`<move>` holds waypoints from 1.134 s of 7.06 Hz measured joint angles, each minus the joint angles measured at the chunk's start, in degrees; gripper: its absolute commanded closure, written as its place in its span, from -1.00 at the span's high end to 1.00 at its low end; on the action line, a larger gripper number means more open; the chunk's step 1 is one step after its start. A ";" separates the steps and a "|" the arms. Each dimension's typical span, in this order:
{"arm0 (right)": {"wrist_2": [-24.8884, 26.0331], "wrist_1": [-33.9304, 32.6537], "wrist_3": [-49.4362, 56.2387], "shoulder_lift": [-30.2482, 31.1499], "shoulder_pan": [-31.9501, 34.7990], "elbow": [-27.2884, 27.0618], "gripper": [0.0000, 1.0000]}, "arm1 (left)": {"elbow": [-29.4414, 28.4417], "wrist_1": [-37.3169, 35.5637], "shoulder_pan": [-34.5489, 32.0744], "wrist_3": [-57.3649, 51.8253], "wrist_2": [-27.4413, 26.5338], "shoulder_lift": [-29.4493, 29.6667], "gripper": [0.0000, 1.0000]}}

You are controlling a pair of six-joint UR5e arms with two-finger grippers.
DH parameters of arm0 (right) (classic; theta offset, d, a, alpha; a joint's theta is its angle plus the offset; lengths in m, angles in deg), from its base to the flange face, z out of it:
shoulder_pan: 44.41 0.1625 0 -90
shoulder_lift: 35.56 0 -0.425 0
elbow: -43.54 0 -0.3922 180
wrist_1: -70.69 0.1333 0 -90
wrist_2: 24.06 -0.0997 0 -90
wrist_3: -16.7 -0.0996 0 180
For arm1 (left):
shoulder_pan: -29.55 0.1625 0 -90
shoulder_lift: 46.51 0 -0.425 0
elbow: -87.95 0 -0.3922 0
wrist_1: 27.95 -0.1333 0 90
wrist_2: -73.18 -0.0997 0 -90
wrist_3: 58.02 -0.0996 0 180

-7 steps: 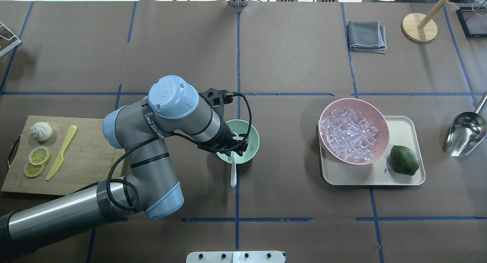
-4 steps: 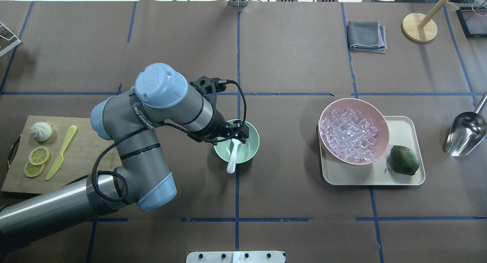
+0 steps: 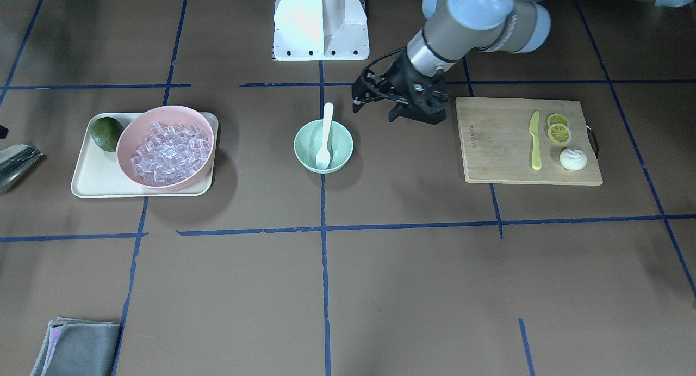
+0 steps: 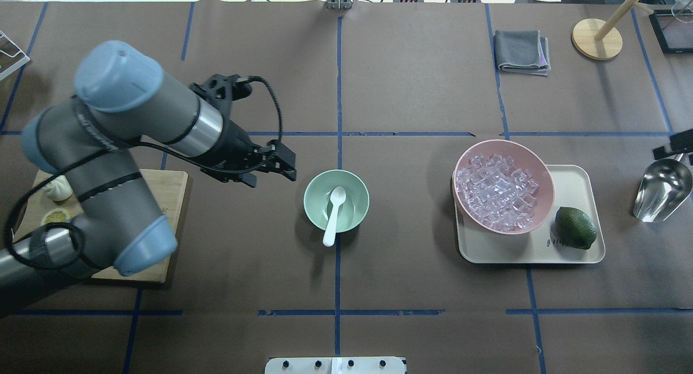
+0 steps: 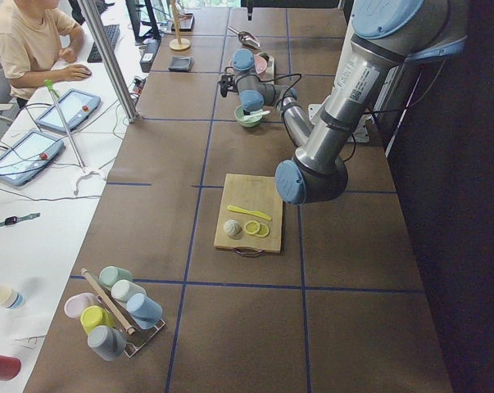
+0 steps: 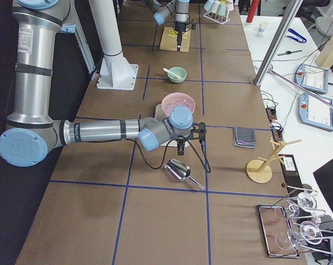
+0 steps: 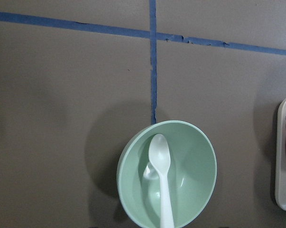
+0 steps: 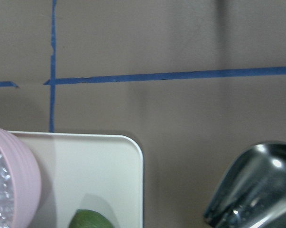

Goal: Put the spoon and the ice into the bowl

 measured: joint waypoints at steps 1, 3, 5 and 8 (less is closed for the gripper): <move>2.57 1.63 -8.18 -2.72 -3.73 -1.34 1.00 | 2.24 0.07 -1.07 -0.05 0.62 -2.43 0.75; 11.87 1.55 -27.70 -7.91 -13.29 -6.06 0.99 | 3.88 0.08 -1.63 0.01 0.67 -4.50 0.77; 21.25 -7.05 -40.36 -12.69 -21.38 -11.07 0.98 | 4.00 0.13 -1.34 0.05 0.33 -5.63 0.80; 33.06 -16.25 -48.96 -14.86 -31.67 -13.83 0.92 | 3.38 0.22 -1.12 0.09 0.19 -5.81 0.81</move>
